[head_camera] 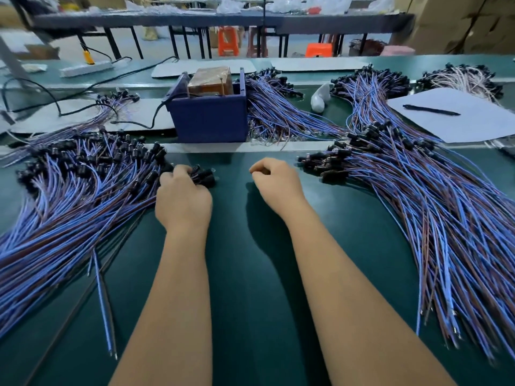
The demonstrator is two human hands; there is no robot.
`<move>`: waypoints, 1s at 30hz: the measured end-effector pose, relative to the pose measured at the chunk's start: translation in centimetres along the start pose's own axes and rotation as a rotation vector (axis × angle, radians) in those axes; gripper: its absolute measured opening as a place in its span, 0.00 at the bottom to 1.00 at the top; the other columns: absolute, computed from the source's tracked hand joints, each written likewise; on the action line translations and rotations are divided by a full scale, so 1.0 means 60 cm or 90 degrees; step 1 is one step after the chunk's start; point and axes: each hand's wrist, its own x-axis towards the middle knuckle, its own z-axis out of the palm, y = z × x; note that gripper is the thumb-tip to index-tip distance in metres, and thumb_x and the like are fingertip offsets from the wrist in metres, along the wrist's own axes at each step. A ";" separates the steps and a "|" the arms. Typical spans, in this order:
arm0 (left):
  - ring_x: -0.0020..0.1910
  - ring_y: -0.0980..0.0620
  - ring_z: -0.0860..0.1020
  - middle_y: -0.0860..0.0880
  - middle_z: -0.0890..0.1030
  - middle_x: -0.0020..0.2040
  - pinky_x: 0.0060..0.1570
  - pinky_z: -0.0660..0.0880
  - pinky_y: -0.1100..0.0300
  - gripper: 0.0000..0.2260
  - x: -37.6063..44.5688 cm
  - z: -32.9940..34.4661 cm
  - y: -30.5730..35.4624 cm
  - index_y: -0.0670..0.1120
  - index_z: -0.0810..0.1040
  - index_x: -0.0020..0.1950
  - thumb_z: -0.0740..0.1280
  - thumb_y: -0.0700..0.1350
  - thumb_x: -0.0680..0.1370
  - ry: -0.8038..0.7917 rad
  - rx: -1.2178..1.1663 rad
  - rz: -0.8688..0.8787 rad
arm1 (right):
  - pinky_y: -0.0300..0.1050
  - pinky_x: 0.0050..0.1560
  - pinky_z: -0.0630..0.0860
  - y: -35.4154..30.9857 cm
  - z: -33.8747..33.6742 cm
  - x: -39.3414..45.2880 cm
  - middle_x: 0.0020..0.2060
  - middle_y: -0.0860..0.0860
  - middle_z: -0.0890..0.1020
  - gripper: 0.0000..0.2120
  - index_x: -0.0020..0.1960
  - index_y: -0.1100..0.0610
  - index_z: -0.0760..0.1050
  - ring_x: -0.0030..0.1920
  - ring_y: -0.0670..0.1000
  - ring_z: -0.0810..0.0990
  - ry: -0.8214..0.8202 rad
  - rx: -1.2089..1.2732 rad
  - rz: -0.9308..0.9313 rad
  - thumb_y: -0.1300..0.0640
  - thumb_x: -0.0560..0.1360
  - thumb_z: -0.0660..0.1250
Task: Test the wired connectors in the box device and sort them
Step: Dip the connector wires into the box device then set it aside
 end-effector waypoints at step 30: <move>0.41 0.55 0.77 0.48 0.83 0.43 0.45 0.74 0.62 0.16 -0.024 -0.020 0.063 0.47 0.86 0.45 0.58 0.47 0.76 -0.233 -0.895 0.145 | 0.48 0.49 0.79 -0.038 0.004 -0.034 0.38 0.56 0.82 0.36 0.59 0.63 0.77 0.39 0.53 0.82 -0.208 0.624 0.129 0.37 0.82 0.41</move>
